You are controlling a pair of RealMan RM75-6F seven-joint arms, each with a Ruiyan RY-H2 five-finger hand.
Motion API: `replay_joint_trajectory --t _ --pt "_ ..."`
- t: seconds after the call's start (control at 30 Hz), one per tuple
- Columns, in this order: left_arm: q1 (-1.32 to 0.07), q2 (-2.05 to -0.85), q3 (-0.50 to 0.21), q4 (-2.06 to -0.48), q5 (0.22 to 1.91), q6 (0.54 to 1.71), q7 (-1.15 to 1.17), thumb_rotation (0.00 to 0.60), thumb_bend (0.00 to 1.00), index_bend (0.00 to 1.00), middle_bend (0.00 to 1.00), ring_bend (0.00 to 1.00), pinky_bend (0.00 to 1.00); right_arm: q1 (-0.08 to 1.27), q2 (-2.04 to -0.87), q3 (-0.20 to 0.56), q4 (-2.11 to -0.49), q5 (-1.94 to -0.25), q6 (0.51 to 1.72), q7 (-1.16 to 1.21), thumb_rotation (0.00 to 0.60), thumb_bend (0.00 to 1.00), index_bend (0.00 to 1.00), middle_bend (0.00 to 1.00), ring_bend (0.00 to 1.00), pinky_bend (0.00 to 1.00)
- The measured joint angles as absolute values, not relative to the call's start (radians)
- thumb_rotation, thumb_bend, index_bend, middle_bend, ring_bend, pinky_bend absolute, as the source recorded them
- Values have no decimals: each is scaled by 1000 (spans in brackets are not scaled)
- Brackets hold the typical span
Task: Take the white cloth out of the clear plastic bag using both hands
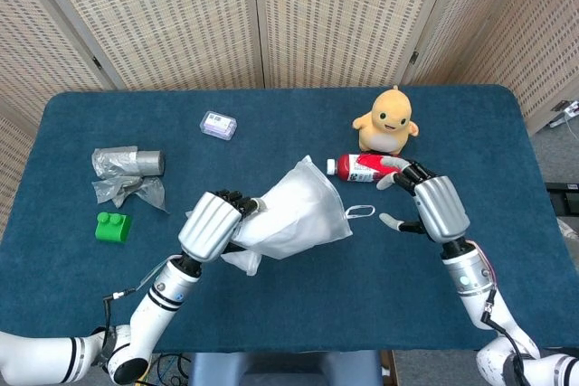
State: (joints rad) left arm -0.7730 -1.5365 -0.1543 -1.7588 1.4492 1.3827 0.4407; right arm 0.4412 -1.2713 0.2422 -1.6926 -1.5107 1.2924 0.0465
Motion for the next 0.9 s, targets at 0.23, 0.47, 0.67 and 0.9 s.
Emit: replay_joint_trajectory --t 0.23,0.47,0.67,0.9 --pt "-764 -1526 -171 -1782 1468 1365 454 600 0 491 659 617 713 470 -1300 249 -1679 -1509 1287 45 600 0 477 233 219 485" --pt "-764 -1533 -189 -1779 1468 1341 465 600 0 491 659 617 713 486 -1310 252 -1676 -1510 1293 51 600 0 477 233 219 485" --pt "-762 -1541 -200 -1779 1469 1331 472 600 0 491 659 617 713 501 -1315 252 -1675 -1510 1289 51 600 0 477 233 219 485" --pt "-759 -1546 -212 -1780 1472 1324 472 600 0 491 659 617 713 526 -1338 253 -1662 -1507 1275 52 600 0 481 233 219 484"
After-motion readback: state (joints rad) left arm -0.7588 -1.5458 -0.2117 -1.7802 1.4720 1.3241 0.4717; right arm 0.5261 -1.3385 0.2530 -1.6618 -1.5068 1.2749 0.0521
